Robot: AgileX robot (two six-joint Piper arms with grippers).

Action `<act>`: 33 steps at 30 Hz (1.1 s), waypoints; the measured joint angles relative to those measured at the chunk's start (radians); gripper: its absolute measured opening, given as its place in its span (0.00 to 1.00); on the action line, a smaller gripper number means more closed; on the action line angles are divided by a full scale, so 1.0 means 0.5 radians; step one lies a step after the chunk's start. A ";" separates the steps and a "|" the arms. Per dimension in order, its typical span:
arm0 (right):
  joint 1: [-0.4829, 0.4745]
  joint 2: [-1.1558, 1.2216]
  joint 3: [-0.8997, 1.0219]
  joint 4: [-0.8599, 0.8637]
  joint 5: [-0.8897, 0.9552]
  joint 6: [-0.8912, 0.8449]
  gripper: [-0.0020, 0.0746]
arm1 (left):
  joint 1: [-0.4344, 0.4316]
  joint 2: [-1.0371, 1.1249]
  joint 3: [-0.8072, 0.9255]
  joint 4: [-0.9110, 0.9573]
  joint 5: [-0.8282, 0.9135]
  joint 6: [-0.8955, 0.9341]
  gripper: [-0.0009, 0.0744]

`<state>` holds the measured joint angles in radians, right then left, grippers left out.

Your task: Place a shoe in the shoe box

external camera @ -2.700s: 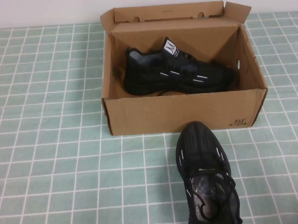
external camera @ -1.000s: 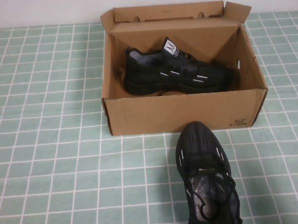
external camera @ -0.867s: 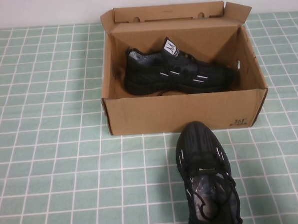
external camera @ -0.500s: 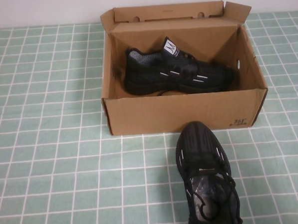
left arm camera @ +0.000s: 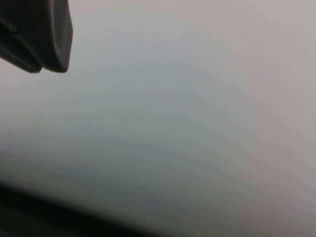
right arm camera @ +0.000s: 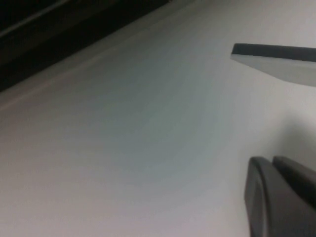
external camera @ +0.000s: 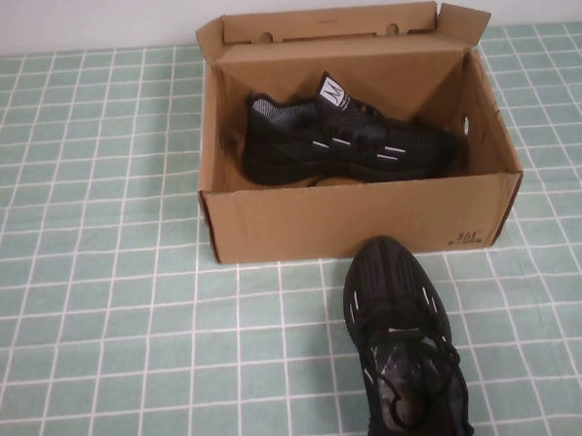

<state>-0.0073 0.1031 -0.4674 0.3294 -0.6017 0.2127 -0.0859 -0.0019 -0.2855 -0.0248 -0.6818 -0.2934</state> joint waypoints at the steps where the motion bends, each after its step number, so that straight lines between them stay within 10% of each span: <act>1: 0.000 0.075 -0.093 -0.026 0.021 0.013 0.02 | 0.000 0.037 -0.077 0.000 -0.004 0.000 0.01; 13: 0.000 0.869 -1.251 -0.428 1.578 0.101 0.02 | 0.000 0.662 -0.952 0.153 0.934 -0.066 0.01; 22: 0.008 1.250 -1.311 -0.620 2.571 -0.060 0.02 | 0.000 0.981 -0.987 0.192 1.818 -0.060 0.01; 33: 0.353 1.566 -1.302 -0.026 3.381 -0.395 0.02 | 0.000 1.027 -0.987 0.164 2.555 -0.060 0.01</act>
<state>0.1694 0.8860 -1.1185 0.3163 1.0886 0.0150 -0.0859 0.5116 -0.7790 0.0571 0.5959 -0.3232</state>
